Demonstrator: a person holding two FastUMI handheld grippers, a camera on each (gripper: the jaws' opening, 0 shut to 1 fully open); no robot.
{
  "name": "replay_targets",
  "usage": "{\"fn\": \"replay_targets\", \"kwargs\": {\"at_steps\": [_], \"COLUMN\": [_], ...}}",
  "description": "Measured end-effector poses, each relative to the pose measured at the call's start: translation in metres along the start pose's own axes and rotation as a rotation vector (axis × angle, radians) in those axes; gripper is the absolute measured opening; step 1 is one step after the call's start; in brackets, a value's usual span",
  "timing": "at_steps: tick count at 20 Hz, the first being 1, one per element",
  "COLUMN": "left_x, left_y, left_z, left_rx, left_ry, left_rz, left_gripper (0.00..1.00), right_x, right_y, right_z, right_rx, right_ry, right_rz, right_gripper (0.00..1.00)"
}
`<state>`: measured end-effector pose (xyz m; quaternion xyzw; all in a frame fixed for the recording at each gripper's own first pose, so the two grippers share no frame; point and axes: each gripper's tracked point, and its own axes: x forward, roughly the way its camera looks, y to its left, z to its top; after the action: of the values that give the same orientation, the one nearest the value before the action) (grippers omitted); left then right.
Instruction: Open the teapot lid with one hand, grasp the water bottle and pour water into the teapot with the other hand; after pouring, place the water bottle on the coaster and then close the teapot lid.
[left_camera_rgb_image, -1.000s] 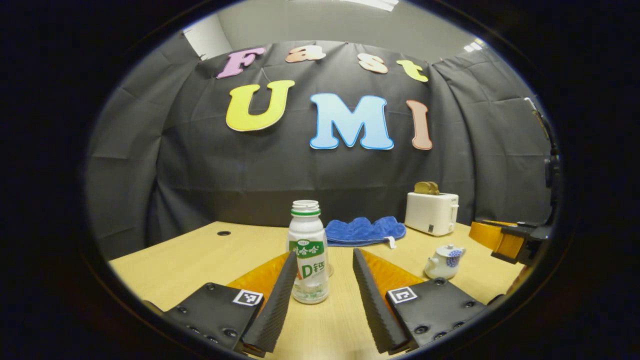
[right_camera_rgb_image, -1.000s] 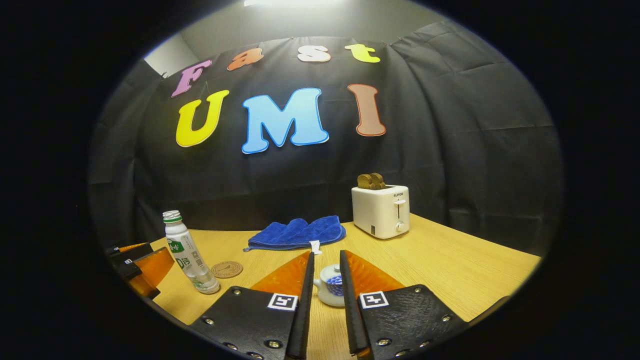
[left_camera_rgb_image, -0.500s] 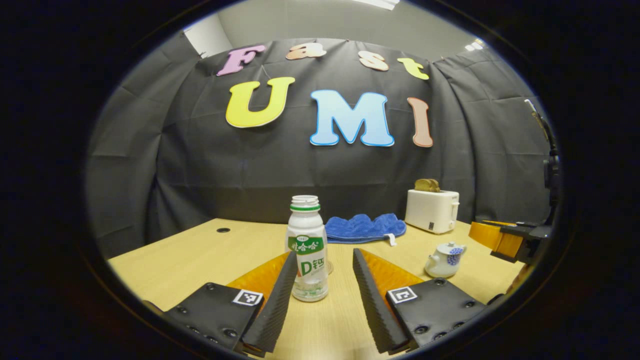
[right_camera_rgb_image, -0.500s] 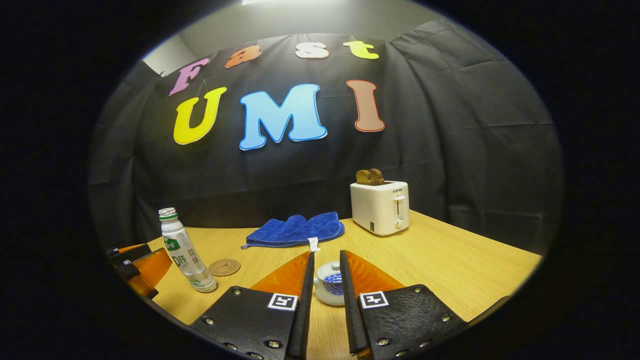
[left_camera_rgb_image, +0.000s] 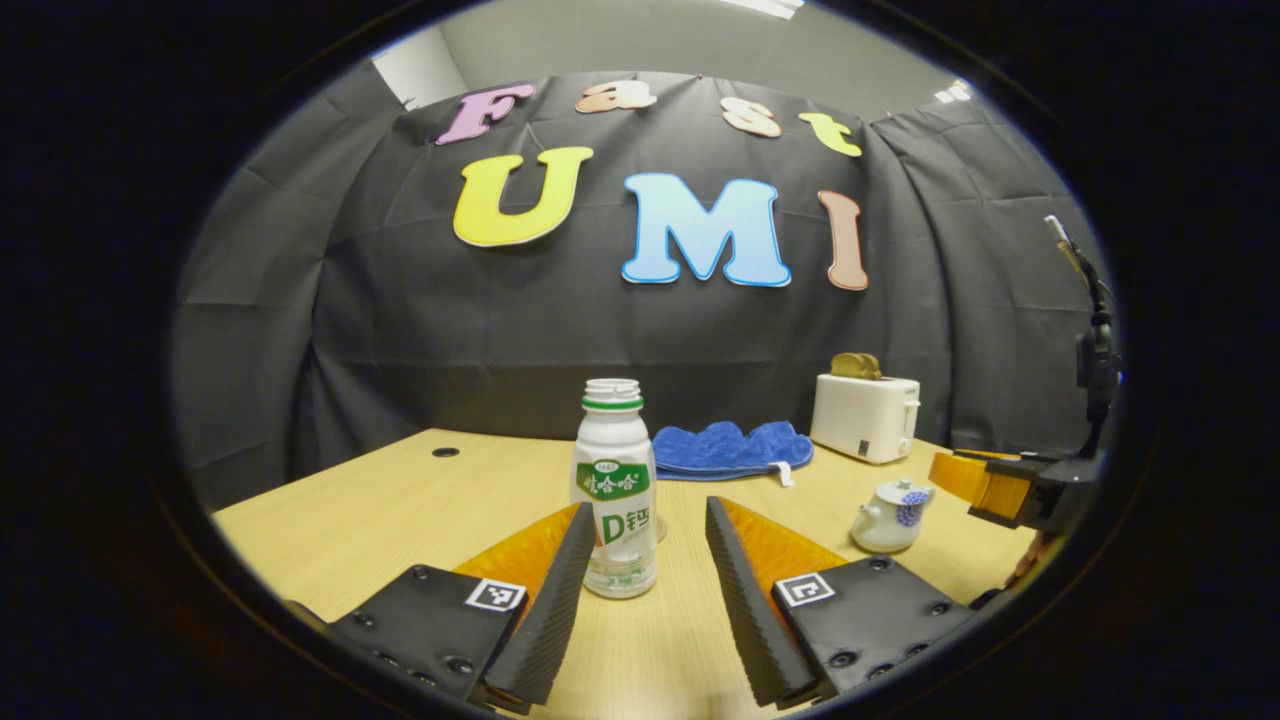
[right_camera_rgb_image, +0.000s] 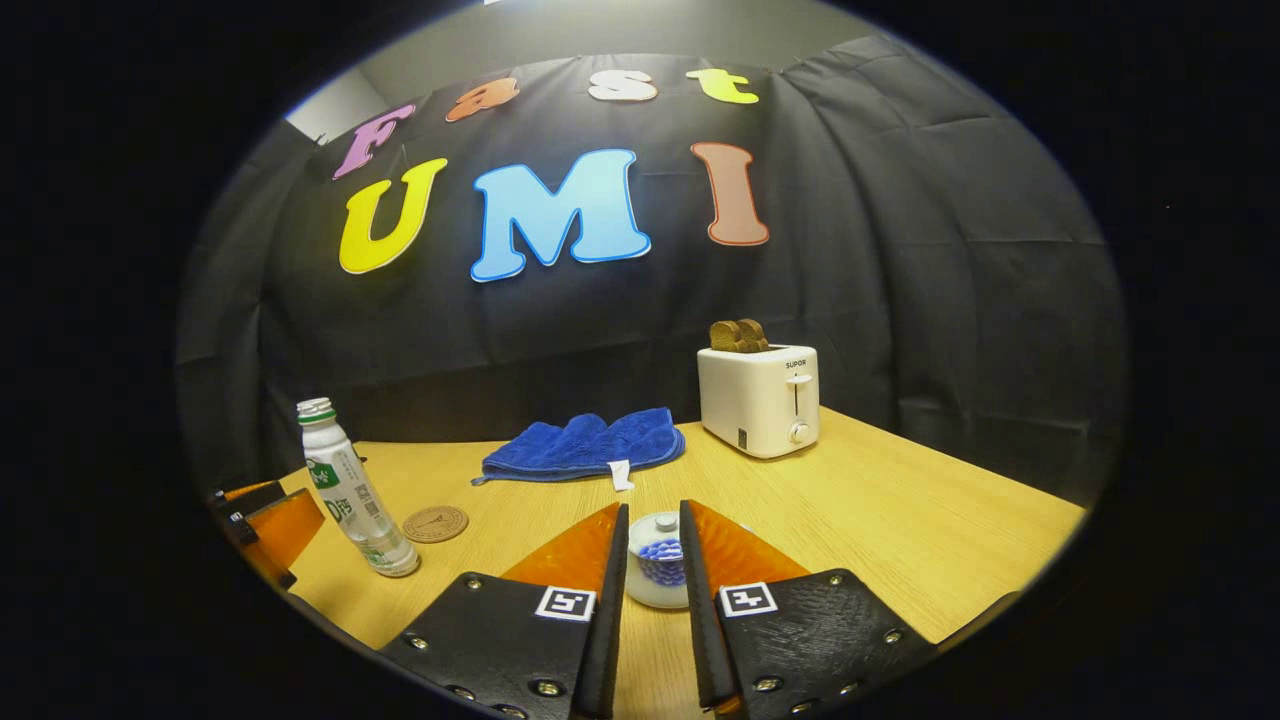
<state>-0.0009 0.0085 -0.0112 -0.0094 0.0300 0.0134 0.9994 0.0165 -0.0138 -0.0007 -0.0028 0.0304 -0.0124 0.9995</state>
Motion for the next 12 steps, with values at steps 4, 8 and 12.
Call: {"fn": "replay_targets", "kwargs": {"at_steps": [4, 8, 12], "left_x": [0.001, 0.003, 0.007], "left_y": [0.001, 0.004, 0.004], "left_z": [-0.003, -0.006, -0.012], "left_rx": [-0.002, -0.005, -0.011], "left_ry": [0.006, 0.012, 0.025], "left_rz": [0.002, 0.006, 0.004], "left_gripper": [0.76, 0.76, 0.76], "right_x": [0.015, 0.028, 0.039], "right_y": [-0.003, -0.002, 0.000], "right_z": [-0.005, -0.010, -0.014], "right_rx": [-0.043, -0.105, -0.162], "right_ry": [0.029, 0.058, 0.069], "right_rz": [0.003, 0.021, 0.037], "right_gripper": [0.31, 0.31, 0.31]}}
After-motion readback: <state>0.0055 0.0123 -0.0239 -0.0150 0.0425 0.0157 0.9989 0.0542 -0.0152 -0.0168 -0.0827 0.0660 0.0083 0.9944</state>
